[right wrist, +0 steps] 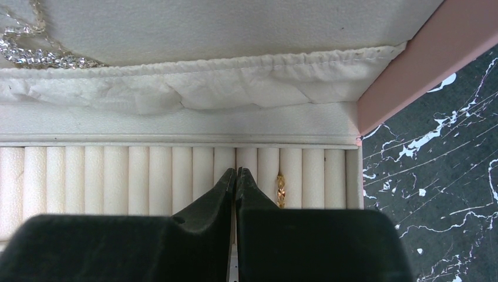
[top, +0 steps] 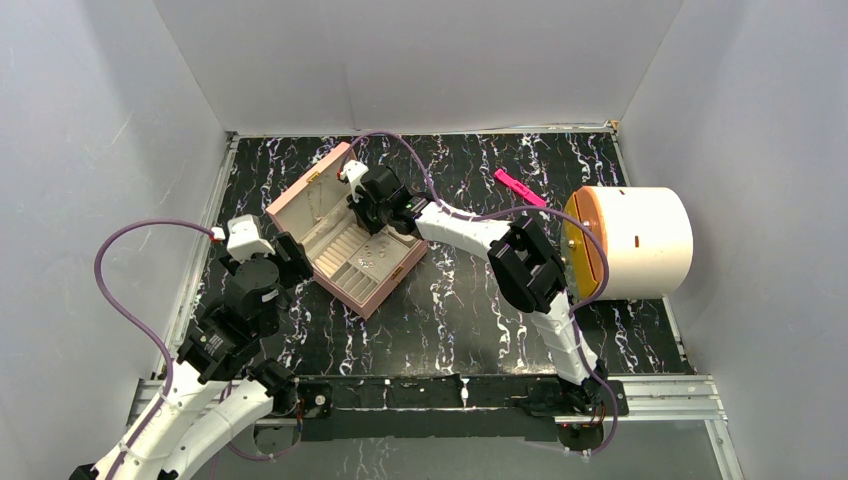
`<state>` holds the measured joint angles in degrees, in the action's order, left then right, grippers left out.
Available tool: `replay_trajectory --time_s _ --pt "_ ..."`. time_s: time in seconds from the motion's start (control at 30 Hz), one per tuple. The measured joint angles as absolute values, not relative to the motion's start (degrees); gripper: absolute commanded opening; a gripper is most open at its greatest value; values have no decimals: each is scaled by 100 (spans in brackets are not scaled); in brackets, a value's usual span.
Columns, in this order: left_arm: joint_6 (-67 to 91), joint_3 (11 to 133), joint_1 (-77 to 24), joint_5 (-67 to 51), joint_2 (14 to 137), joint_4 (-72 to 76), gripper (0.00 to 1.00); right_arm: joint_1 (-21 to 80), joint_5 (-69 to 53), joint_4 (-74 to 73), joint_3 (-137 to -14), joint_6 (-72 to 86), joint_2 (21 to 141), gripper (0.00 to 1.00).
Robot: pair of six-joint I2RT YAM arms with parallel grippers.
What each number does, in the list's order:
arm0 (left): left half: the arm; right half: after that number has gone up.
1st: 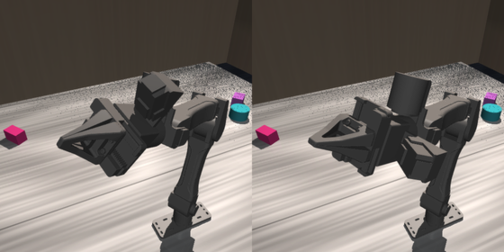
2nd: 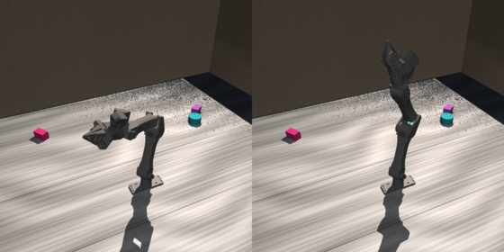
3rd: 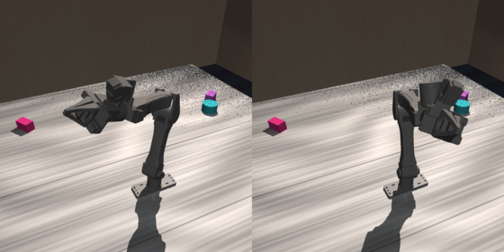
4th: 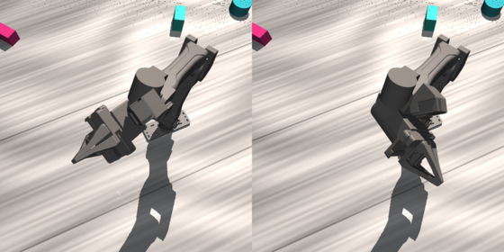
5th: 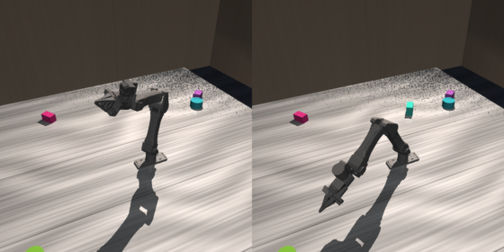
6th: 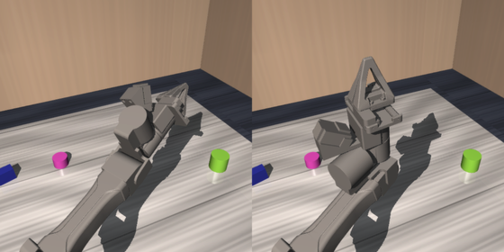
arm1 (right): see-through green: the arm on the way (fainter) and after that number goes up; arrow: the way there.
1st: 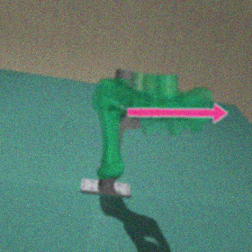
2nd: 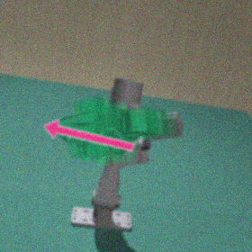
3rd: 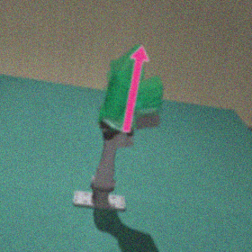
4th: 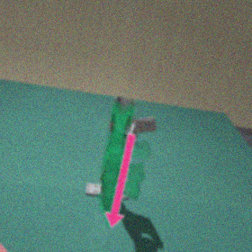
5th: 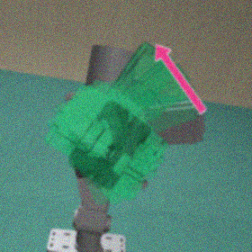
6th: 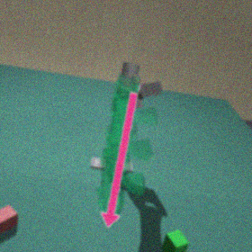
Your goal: Organize the mixed jewelry
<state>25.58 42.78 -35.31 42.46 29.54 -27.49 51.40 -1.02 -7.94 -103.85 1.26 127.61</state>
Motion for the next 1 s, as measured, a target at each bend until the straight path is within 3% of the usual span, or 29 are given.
replay_trajectory --time_s 0.53,1.0 --pt "2556 4278 -3496 4206 2958 -2746 72 5146 -27 -996 -10385 110 12689 12" --pt "2556 4278 -3461 4150 3006 -2744 72 5153 478 -1052 -10385 150 12658 26"
